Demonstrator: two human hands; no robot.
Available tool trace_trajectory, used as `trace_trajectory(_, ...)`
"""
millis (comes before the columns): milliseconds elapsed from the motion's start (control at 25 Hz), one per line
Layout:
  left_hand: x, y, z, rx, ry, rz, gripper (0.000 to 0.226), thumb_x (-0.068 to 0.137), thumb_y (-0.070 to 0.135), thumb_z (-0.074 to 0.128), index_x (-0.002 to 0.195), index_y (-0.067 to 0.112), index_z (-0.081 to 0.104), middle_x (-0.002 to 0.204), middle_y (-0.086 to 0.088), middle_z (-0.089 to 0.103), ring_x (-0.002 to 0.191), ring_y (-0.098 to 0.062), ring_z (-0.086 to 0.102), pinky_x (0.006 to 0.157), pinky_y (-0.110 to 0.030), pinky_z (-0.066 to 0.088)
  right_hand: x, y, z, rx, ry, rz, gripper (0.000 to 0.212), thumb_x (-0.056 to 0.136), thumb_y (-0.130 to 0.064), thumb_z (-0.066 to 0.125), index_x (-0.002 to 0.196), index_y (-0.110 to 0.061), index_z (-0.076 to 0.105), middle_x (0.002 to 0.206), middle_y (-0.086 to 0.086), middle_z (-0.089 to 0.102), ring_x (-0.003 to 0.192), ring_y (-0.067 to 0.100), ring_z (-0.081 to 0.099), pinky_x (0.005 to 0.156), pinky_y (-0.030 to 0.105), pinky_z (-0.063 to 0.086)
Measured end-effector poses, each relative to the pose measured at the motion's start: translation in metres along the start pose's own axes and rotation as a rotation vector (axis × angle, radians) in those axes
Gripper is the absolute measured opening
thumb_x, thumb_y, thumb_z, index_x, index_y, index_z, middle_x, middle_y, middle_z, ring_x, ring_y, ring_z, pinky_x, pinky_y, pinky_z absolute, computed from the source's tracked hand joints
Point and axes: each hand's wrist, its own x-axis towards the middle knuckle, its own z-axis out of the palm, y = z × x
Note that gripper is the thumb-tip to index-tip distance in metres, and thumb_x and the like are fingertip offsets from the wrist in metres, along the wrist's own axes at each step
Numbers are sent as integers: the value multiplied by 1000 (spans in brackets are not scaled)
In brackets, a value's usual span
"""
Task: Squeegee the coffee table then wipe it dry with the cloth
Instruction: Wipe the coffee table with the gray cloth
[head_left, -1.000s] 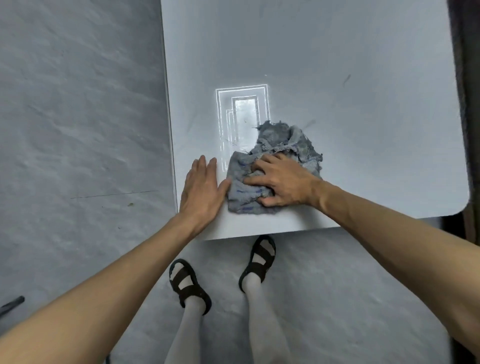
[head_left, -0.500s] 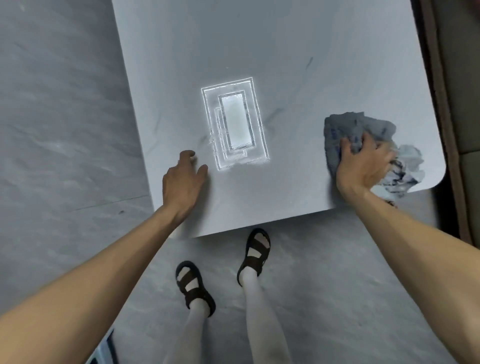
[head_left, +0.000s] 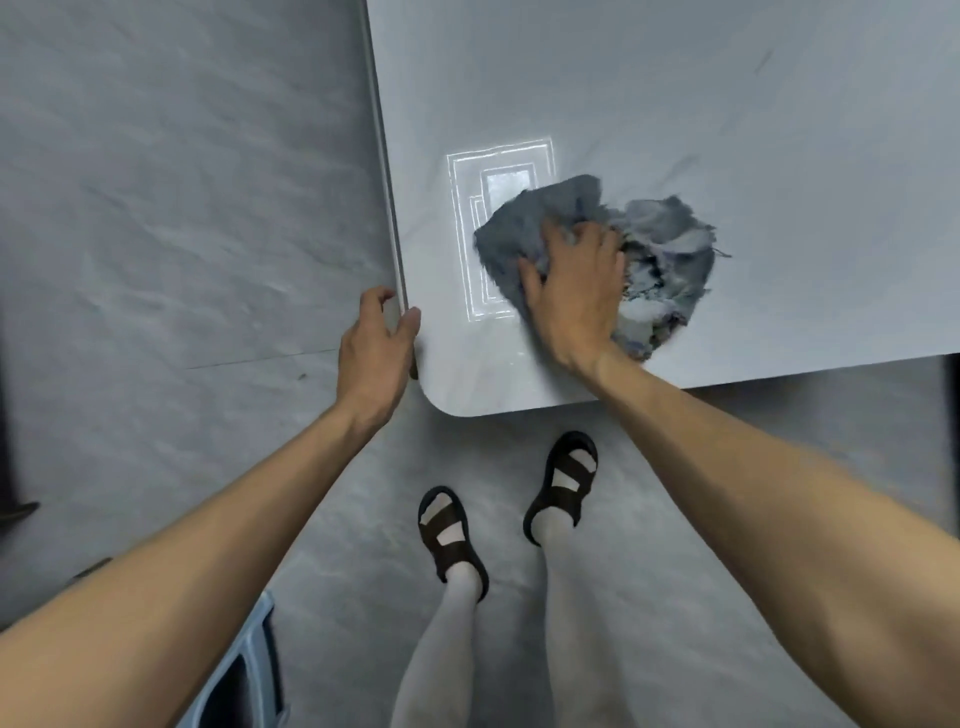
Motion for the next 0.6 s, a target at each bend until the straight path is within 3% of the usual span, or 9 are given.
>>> trace_trajectory(80, -4, -9, -5, 20, -14, 19, 48, 97, 43, 45, 140, 22, 39, 130, -4, 58, 98, -7, 49, 85, -22, 35, -34, -23, 6, -9, -66, -241, 47, 89, -51, 46, 126, -24, 54, 115, 14, 56, 106, 30, 48, 87, 43, 40)
trace_trajectory(200, -9, -12, -1, 103, -44, 91, 51, 97, 46, 42, 140, 20, 36, 139, -9, 54, 120, -25, 53, 90, -30, 37, -71, -26, 11, -42, -154, -587, 50, 87, -55, 47, 126, -26, 55, 112, 13, 57, 103, 29, 49, 84, 42, 39)
trace_trajectory(400, -28, 2, 31, 275, -128, 258, 55, 99, 45, 40, 143, 13, 34, 149, -9, 41, 135, -27, 41, 112, -42, 35, -64, 30, -1, -50, -277, -1089, 50, 87, -57, 48, 126, -26, 55, 111, 8, 54, 99, 26, 48, 81, 41, 40)
trace_trajectory(480, -33, 12, 48, 327, -155, 295, 55, 99, 48, 38, 141, 13, 35, 149, -10, 40, 136, -28, 39, 112, -46, 35, -52, 65, -8, -45, -322, -1165, 51, 88, -57, 48, 130, -28, 52, 119, 7, 53, 102, 25, 47, 83, 40, 40)
trace_trajectory(600, -40, 39, 84, 417, -170, 352, 54, 99, 47, 39, 139, 11, 38, 145, -12, 41, 134, -30, 39, 111, -46, 34, -33, 143, -22, -55, -306, -1099, 50, 90, -57, 45, 132, -31, 50, 126, 7, 52, 107, 26, 47, 90, 42, 39)
